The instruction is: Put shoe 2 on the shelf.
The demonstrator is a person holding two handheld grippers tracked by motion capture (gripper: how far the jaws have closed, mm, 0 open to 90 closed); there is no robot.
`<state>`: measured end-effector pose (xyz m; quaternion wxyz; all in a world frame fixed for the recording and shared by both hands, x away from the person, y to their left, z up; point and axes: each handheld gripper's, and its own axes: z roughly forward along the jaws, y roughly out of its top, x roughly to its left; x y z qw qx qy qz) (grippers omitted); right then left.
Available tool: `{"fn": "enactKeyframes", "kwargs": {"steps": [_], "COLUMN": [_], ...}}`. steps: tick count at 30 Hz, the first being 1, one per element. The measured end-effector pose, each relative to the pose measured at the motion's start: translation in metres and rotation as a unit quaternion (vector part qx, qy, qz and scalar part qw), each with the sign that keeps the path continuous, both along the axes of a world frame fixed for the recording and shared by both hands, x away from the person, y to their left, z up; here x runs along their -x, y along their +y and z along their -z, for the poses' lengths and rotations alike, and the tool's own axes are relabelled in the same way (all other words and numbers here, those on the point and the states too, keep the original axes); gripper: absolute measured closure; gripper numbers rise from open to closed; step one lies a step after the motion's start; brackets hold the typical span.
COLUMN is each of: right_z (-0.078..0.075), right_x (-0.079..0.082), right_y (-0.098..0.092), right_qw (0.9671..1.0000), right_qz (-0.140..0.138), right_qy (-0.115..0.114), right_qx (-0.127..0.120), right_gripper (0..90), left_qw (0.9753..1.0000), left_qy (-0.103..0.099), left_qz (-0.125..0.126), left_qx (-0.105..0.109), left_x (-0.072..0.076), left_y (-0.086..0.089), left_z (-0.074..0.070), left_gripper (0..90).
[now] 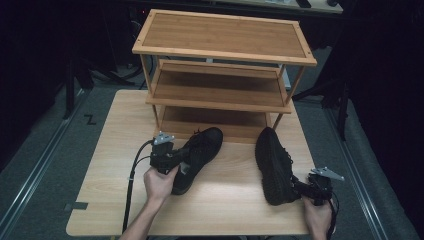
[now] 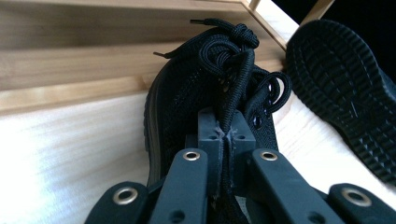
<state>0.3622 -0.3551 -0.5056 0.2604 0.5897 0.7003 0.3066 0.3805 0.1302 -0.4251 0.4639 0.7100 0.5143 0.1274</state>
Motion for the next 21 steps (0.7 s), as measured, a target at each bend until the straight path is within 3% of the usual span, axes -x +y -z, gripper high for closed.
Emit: {"fn": "enactKeyframes", "kwargs": {"steps": [13, 21], "right_z": [0.000, 0.000], "right_x": [0.000, 0.000], "right_y": [0.000, 0.001], "right_qw": [1.0000, 1.0000], "right_qz": [-0.002, -0.003], "right_qy": [0.001, 0.001], "right_qx": [0.001, 0.001], "right_gripper": [30.9, 30.8], "left_qw": [0.9997, 0.9990], "left_qy": [-0.015, -0.019], "left_qz": [-0.017, -0.041], "left_qx": [-0.004, -0.007], "left_x": [-0.031, -0.055], "left_y": [-0.005, -0.010], "left_z": [-0.009, -0.009], "left_gripper": [87.9, 87.8]}}
